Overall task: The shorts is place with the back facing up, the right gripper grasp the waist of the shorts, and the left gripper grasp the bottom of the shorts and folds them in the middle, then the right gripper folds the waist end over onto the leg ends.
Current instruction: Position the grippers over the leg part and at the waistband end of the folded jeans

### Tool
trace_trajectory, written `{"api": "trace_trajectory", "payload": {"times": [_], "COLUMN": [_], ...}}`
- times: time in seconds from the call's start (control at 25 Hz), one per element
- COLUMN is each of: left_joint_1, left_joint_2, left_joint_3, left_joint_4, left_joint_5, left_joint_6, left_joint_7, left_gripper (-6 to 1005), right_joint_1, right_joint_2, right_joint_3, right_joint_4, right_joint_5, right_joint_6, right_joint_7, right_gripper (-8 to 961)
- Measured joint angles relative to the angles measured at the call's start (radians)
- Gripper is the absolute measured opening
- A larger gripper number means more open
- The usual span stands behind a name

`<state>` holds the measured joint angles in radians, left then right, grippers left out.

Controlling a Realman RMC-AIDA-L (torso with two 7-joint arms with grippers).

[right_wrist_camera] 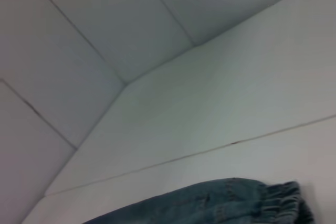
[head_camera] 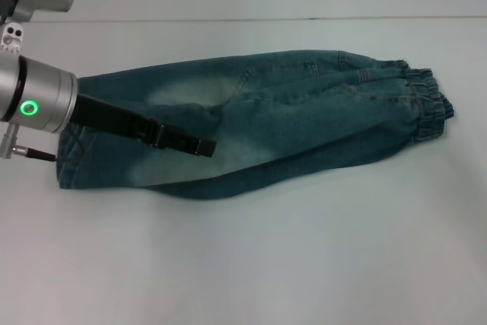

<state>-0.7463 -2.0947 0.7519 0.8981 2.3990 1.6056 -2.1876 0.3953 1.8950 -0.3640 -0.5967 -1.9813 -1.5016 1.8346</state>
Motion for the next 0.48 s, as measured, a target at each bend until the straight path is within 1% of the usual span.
{"api": "trace_trajectory", "payload": {"times": [0.12,0.24,0.48], "left_joint_1": [-0.009,-0.013,-0.022], "left_joint_2": [0.006,0.008,0.007], "left_joint_3": [0.004,0.007,0.011], "left_joint_4": [-0.015,-0.019,-0.021], "left_joint_5": [0.0,0.003,0.007], "left_joint_6": [0.01,0.021,0.032], "left_joint_7": [0.0,-0.005,-0.027], "left_gripper": [825,825,824], "right_joint_1": [0.01,0.021,0.031], "right_joint_2": [-0.006,-0.009,-0.008], "right_joint_3": [0.0,-0.005,-0.039], "right_joint_4": [0.0,0.0,0.031], "right_joint_5": [0.003,0.0,-0.007], "right_joint_6": [-0.025,-0.016,0.099], "right_joint_7": [0.012,0.034,0.028], "right_gripper": [918,917,917]}}
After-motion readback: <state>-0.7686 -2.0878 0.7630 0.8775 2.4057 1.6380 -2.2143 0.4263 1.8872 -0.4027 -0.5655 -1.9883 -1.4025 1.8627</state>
